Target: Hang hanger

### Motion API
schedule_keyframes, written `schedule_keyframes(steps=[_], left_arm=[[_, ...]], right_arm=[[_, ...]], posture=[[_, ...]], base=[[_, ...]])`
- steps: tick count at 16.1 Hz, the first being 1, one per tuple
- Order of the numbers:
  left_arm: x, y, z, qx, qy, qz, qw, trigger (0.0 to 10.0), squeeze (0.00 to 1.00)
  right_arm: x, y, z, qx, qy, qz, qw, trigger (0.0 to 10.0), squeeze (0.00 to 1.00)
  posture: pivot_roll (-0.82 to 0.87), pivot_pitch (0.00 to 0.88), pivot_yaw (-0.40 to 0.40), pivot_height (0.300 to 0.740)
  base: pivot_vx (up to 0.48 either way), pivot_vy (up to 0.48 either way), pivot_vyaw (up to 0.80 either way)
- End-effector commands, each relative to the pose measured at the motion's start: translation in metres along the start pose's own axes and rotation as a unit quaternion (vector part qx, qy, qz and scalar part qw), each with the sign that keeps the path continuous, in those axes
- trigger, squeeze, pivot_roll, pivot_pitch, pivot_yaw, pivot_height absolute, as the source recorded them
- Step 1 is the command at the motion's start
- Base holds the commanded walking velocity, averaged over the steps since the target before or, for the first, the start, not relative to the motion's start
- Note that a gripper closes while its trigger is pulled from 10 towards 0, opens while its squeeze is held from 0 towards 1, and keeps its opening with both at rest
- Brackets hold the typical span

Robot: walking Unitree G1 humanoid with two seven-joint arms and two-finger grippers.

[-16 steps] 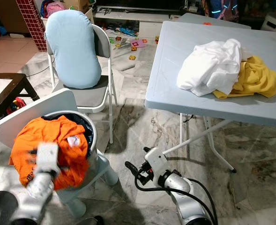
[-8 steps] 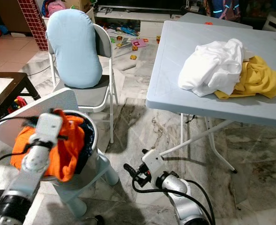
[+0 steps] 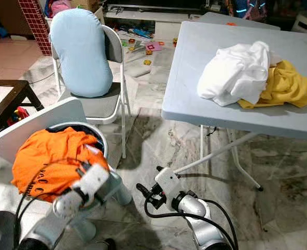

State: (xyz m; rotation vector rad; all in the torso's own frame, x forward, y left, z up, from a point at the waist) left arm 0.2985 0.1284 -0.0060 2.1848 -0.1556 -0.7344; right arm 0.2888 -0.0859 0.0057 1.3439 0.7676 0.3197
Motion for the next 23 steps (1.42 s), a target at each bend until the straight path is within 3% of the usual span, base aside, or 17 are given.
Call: schedule_keyframes(steps=[1,2,3,4,5,6,7,9,12,15,17,18,19,21,23], left_arm=[[-0.003,-0.011,0.011,0.014,-0.03,-0.023,0.999,0.0,0.0],[-0.005,-0.015,0.017,0.013,-0.042,-0.029,0.999,1.6,0.0],[-0.006,-0.018,0.021,0.015,-0.047,-0.033,0.998,2.3,0.0],[-0.007,-0.021,0.021,0.031,-0.045,-0.037,0.998,4.7,0.0],[-0.007,-0.024,0.021,0.047,-0.045,-0.042,0.997,9.5,0.0],[-0.006,-0.03,0.017,0.047,-0.029,-0.053,0.997,10.0,0.0],[-0.006,-0.033,0.01,0.034,-0.005,-0.056,0.998,10.0,1.0],[-0.006,-0.028,-0.01,0.05,0.056,-0.04,0.996,10.0,1.0],[-0.009,-0.015,-0.055,0.073,0.148,-0.002,0.986,10.0,1.0],[-0.013,0.008,-0.062,0.111,0.133,0.045,0.984,10.0,1.0],[-0.017,0.011,-0.064,0.133,0.131,0.058,0.981,10.0,1.0],[-0.022,0.007,-0.071,0.137,0.143,0.055,0.979,10.0,1.0],[-0.025,0.006,-0.08,0.139,0.159,0.056,0.976,10.0,0.89],[-0.031,0.011,-0.096,0.143,0.193,0.061,0.969,10.0,0.93],[-0.03,-0.01,-0.092,0.127,0.165,0.014,0.978,10.0,0.94]], right_arm=[[-0.001,-0.003,-0.001,-0.003,0.002,-0.006,1.0,10.0,0.0],[-0.001,-0.004,-0.001,-0.004,0.002,-0.007,1.0,10.0,0.0],[0.0,-0.004,-0.001,-0.006,0.004,-0.009,1.0,10.0,0.0],[0.001,-0.004,-0.002,-0.008,0.006,-0.01,1.0,10.0,0.0],[0.001,-0.004,-0.002,-0.008,0.007,-0.01,1.0,10.0,0.0],[0.002,-0.004,-0.004,-0.013,0.01,-0.012,1.0,10.0,0.0],[0.002,-0.005,-0.005,-0.015,0.013,-0.013,1.0,10.0,0.0],[0.003,-0.004,-0.006,-0.018,0.014,-0.013,1.0,10.0,0.0],[0.003,0.001,-0.009,-0.022,0.017,-0.005,1.0,10.0,0.0],[0.003,0.001,-0.01,-0.021,0.017,-0.006,1.0,10.0,0.0],[0.003,0.0,-0.01,-0.025,0.015,-0.008,1.0,10.0,0.0],[0.003,0.0,-0.01,-0.026,0.016,-0.008,0.999,10.0,0.0],[0.003,0.0,-0.011,-0.029,0.016,-0.009,0.999,10.0,0.0],[0.004,-0.001,-0.012,-0.029,0.016,-0.01,0.999,10.0,0.0],[0.006,-0.002,-0.014,-0.029,0.017,-0.012,0.999,10.0,0.0]], posture=[[0.02,0.086,-0.009,0.74],[0.02,0.086,-0.011,0.74],[0.02,0.085,-0.013,0.74],[0.02,0.084,-0.015,0.74],[0.02,0.084,-0.016,0.74],[0.02,0.085,-0.018,0.74],[0.03,0.085,-0.019,0.74],[0.03,0.087,-0.017,0.74],[0.03,0.088,-0.015,0.74],[0.03,0.09,-0.015,0.74],[0.03,0.092,-0.014,0.74],[0.03,0.093,-0.013,0.74],[0.03,0.094,-0.013,0.74],[0.04,0.095,-0.014,0.74],[0.04,0.095,-0.014,0.74]], base=[[0.0,0.0,0.0],[0.0,0.0,0.0],[0.0,0.0,0.0],[0.0,0.0,0.0],[0.0,0.0,0.0],[0.0,0.0,0.0],[0.0,0.0,0.0],[0.0,0.0,0.0],[0.0,0.0,0.0],[0.0,0.0,0.0],[0.0,0.0,0.0],[0.0,0.0,0.0],[0.0,0.0,0.0],[0.0,0.0,0.0],[0.0,0.0,0.0]])
Point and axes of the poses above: a point about 5 cm out from each wrist's last joint towards the gripper, its own x axis pointing out of the wrist towards the gripper, its own y axis along the axis of the wrist's last joint, z = x × y, the point moved 4 cm from there along x, pointing out of the wrist towards the gripper, and after that the axes turned 6 degrees about x, right-handed, at the moved point
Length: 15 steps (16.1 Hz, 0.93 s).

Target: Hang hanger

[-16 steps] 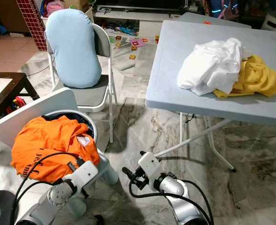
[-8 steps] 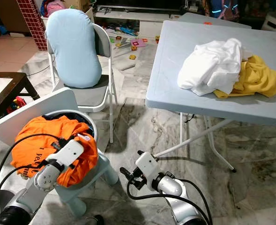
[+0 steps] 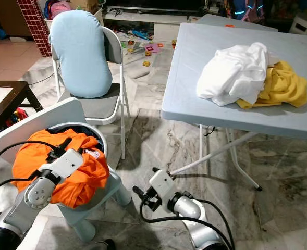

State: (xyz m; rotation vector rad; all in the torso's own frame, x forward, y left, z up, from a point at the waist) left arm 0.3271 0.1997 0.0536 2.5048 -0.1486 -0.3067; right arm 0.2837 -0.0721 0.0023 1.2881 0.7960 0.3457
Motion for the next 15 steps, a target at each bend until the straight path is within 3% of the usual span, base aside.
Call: schedule_keyframes(steps=[1,2,3,6,9,12,13,14,15], left_arm=[[-0.008,-0.021,0.019,-0.004,-0.065,-0.041,0.997,10.0,0.89],[-0.012,-0.027,0.031,0.0,-0.106,-0.051,0.993,10.0,0.86],[-0.017,-0.036,0.041,-0.005,-0.139,-0.07,0.988,10.0,0.0],[-0.01,-0.039,0.038,-0.009,-0.126,-0.084,0.988,10.0,0.0],[0.006,-0.034,0.034,0.021,-0.123,-0.081,0.989,10.0,0.0],[0.012,-0.035,0.033,0.024,-0.127,-0.087,0.988,10.0,0.0],[0.011,-0.038,0.038,0.016,-0.136,-0.097,0.986,8.5,0.0],[0.009,-0.039,0.043,0.014,-0.147,-0.099,0.984,0.7,0.0],[0.008,-0.04,0.046,0.016,-0.151,-0.1,0.983,0.0,0.0]], right_arm=[[0.0,-0.001,-0.001,-0.006,0.0,-0.004,1.0,10.0,0.0],[0.0,-0.002,0.0,-0.007,0.0,-0.005,1.0,10.0,0.0],[0.0,-0.002,0.0,-0.01,-0.001,-0.006,1.0,10.0,0.0],[-0.001,-0.005,0.001,-0.01,-0.003,-0.011,1.0,10.0,0.0],[0.0,-0.005,0.001,-0.015,-0.001,-0.012,1.0,10.0,0.0],[0.0,-0.004,0.0,-0.018,-0.005,-0.011,1.0,10.0,0.0],[-0.001,-0.005,0.0,-0.016,-0.009,-0.011,1.0,10.0,0.0],[-0.002,-0.006,-0.001,-0.014,-0.012,-0.012,1.0,10.0,0.0],[-0.003,-0.007,-0.001,-0.012,-0.013,-0.012,1.0,10.0,0.0]], posture=[[0.03,0.094,-0.015,0.74],[0.03,0.094,-0.015,0.74],[0.03,0.093,-0.015,0.74],[0.02,0.098,-0.018,0.74],[0.01,0.097,-0.014,0.74],[-0.01,0.096,0.0,0.74],[-0.02,0.097,0.006,0.74],[-0.03,0.099,0.01,0.74],[-0.03,0.101,0.012,0.74]], base=[[0.0,0.0,0.0],[0.0,0.0,0.0],[0.0,0.0,0.0],[0.0,0.0,0.0],[0.0,0.0,0.0],[0.0,0.0,0.0],[0.0,0.0,0.0],[0.0,0.0,0.0],[0.0,0.0,0.0]])
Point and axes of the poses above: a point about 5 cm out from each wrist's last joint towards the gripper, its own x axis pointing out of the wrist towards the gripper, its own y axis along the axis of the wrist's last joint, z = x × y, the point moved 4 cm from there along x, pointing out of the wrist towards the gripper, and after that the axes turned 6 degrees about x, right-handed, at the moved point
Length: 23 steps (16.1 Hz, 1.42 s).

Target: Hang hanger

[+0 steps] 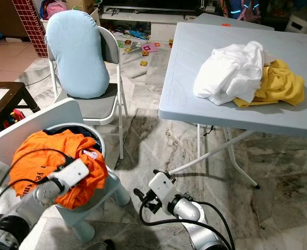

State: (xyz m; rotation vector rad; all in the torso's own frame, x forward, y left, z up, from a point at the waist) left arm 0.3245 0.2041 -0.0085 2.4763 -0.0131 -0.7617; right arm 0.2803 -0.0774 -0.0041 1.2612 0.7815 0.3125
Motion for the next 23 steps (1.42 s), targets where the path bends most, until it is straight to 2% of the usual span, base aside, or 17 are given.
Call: schedule_keyframes(steps=[1,3,6,8,11,12,16,17,18,19,20,21,22,23], left_arm=[[0.0,-0.004,0.006,0.008,-0.01,-0.005,1.0,0.0,0.0],[-0.001,-0.006,0.009,0.005,-0.009,-0.007,1.0,0.0,0.0],[-0.003,-0.013,0.004,0.005,0.019,-0.019,1.0,0.0,0.0],[-0.005,-0.021,-0.01,0.005,0.065,-0.033,0.997,0.0,0.0],[-0.015,-0.035,-0.05,0.019,0.162,-0.058,0.985,0.0,0.0],[-0.018,-0.038,-0.059,0.02,0.178,-0.062,0.982,0.0,0.0],[-0.021,-0.038,-0.07,0.015,0.196,-0.056,0.979,0.0,0.0],[-0.021,-0.035,-0.068,-0.004,0.205,-0.044,0.978,0.0,0.0],[-0.022,-0.035,-0.062,-0.044,0.217,-0.039,0.975,4.7,0.0],[-0.023,-0.037,-0.06,-0.062,0.222,-0.04,0.972,4.7,0.0],[-0.03,-0.042,-0.038,-0.158,0.248,-0.039,0.955,10.0,0.0],[-0.035,-0.043,-0.029,-0.198,0.259,-0.038,0.945,10.0,0.0],[-0.039,-0.042,-0.02,-0.222,0.268,-0.032,0.937,10.0,0.44],[-0.05,-0.033,-0.001,-0.261,0.27,-0.008,0.927,10.0,1.0]], right_arm=[[-0.004,-0.003,0.001,0.004,0.0,-0.001,1.0,10.0,0.0],[-0.008,-0.003,0.005,0.008,-0.001,0.001,1.0,10.0,0.0],[-0.012,0.001,0.019,0.0,-0.015,0.001,1.0,10.0,0.0],[-0.013,0.002,0.02,-0.004,-0.013,0.0,1.0,10.0,0.0],[-0.011,0.003,0.013,-0.004,-0.004,0.0,1.0,10.0,0.0],[-0.011,0.003,0.011,-0.004,-0.001,0.0,1.0,10.0,0.0],[-0.01,0.002,0.006,-0.007,0.006,0.0,1.0,10.0,0.0],[-0.01,0.002,0.005,-0.007,0.006,0.0,1.0,10.0,0.0],[-0.011,0.002,0.005,-0.006,0.003,0.0,1.0,10.0,0.0],[-0.011,0.002,0.006,-0.005,0.002,0.0,1.0,10.0,0.0],[-0.013,0.005,0.01,-0.003,-0.007,0.007,1.0,10.0,0.0],[-0.014,0.008,0.014,-0.001,-0.012,0.012,1.0,10.0,0.0],[-0.014,0.012,0.017,0.003,-0.016,0.02,1.0,10.0,0.0],[-0.014,0.021,0.021,0.008,-0.021,0.036,0.999,10.0,0.0]], posture=[[-0.03,0.105,0.013,0.74],[-0.03,0.109,0.01,0.74],[-0.03,0.111,-0.003,0.74],[-0.03,0.11,-0.01,0.74],[-0.03,0.111,-0.017,0.74],[-0.02,0.113,-0.019,0.74],[-0.02,0.117,-0.018,0.74],[-0.02,0.119,-0.014,0.74],[-0.02,0.123,-0.012,0.74],[-0.02,0.123,-0.012,0.74],[-0.02,0.13,-0.016,0.74],[-0.02,0.132,-0.019,0.74],[0.0,0.135,-0.028,0.74],[0.01,0.136,-0.036,0.74]], base=[[0.0,0.0,0.0],[0.0,0.0,0.0],[0.0,0.0,0.0],[0.0,0.0,0.0],[0.0,0.0,0.0],[0.0,0.0,0.0],[0.0,0.0,0.0],[0.0,0.0,0.0],[0.0,0.0,0.0],[0.0,0.0,0.0],[0.0,0.0,0.0],[0.0,0.0,0.0],[0.0,0.0,0.0],[0.0,0.0,0.0]])
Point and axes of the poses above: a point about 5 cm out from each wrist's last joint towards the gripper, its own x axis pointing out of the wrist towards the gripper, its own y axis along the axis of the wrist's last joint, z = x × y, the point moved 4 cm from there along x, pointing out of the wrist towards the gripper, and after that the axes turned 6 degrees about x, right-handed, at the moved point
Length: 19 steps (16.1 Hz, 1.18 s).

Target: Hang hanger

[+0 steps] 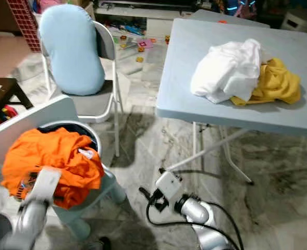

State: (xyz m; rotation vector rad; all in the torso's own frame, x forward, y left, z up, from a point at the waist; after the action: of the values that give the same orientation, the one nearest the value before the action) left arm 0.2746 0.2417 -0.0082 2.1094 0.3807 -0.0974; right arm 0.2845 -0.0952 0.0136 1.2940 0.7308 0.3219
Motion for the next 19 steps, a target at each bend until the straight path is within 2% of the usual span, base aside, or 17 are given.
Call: schedule_keyframes(steps=[1,3,4,6,7,9,13,14,15,16,19], left_arm=[[-0.002,0.011,-0.001,-0.023,0.011,0.021,0.999,10.0,1.0],[-0.016,0.022,0.009,-0.008,-0.008,0.061,0.998,10.0,1.0],[-0.02,0.021,0.011,-0.003,-0.013,0.059,0.998,10.0,1.0],[-0.022,0.022,0.008,-0.004,-0.013,0.055,0.998,10.0,1.0],[-0.023,0.035,0.01,-0.001,-0.027,0.073,0.997,10.0,1.0],[-0.018,0.045,0.018,-0.016,-0.051,0.076,0.996,10.0,1.0],[0.001,0.09,0.051,-0.056,-0.11,0.107,0.987,10.0,1.0],[0.002,0.094,0.053,-0.062,-0.115,0.106,0.986,10.0,1.0],[0.005,0.094,0.057,-0.079,-0.12,0.093,0.985,10.0,0.47],[0.009,0.092,0.061,-0.104,-0.124,0.074,0.984,10.0,0.0],[0.016,0.092,0.078,-0.154,-0.148,0.027,0.977,10.0,0.0]], right_arm=[[0.002,0.011,0.004,0.001,-0.005,0.016,1.0,10.0,0.0],[0.003,0.019,0.001,0.003,0.001,0.031,1.0,10.0,0.0],[0.004,0.021,-0.001,0.003,0.005,0.036,0.999,10.0,0.0],[0.006,0.02,-0.005,0.008,0.008,0.033,0.999,10.0,0.0],[0.006,0.02,-0.009,0.011,0.014,0.032,0.999,10.0,0.0],[0.004,0.018,-0.013,0.013,0.018,0.027,0.999,10.0,0.0],[-0.002,0.017,-0.017,0.007,0.011,0.025,1.0,10.0,0.0],[-0.003,0.017,-0.017,0.004,0.009,0.024,1.0,10.0,0.0],[-0.004,0.017,-0.016,0.005,0.007,0.024,1.0,10.0,0.0],[-0.006,0.018,-0.015,0.005,0.005,0.023,1.0,10.0,0.0],[-0.012,0.016,-0.013,0.002,0.001,0.017,1.0,10.0,0.0]], posture=[[0.02,0.137,-0.041,0.74],[0.05,0.146,-0.052,0.74],[0.06,0.153,-0.054,0.74],[0.06,0.165,-0.055,0.74],[0.07,0.188,-0.053,0.74],[0.05,0.2,-0.049,0.74],[-0.01,0.201,-0.029,0.74],[-0.02,0.202,-0.028,0.74],[-0.02,0.202,-0.027,0.74],[-0.03,0.207,-0.026,0.74],[-0.06,0.216,-0.025,0.74]], base=[[0.0,0.0,0.0],[0.0,0.0,0.0],[0.0,0.0,0.46],[0.0,0.0,0.7],[0.0,0.0,0.69],[0.0,0.0,0.26],[0.0,0.0,0.0],[0.0,0.0,0.0],[0.0,0.0,0.0],[0.0,0.0,0.0],[0.0,0.0,0.0]])
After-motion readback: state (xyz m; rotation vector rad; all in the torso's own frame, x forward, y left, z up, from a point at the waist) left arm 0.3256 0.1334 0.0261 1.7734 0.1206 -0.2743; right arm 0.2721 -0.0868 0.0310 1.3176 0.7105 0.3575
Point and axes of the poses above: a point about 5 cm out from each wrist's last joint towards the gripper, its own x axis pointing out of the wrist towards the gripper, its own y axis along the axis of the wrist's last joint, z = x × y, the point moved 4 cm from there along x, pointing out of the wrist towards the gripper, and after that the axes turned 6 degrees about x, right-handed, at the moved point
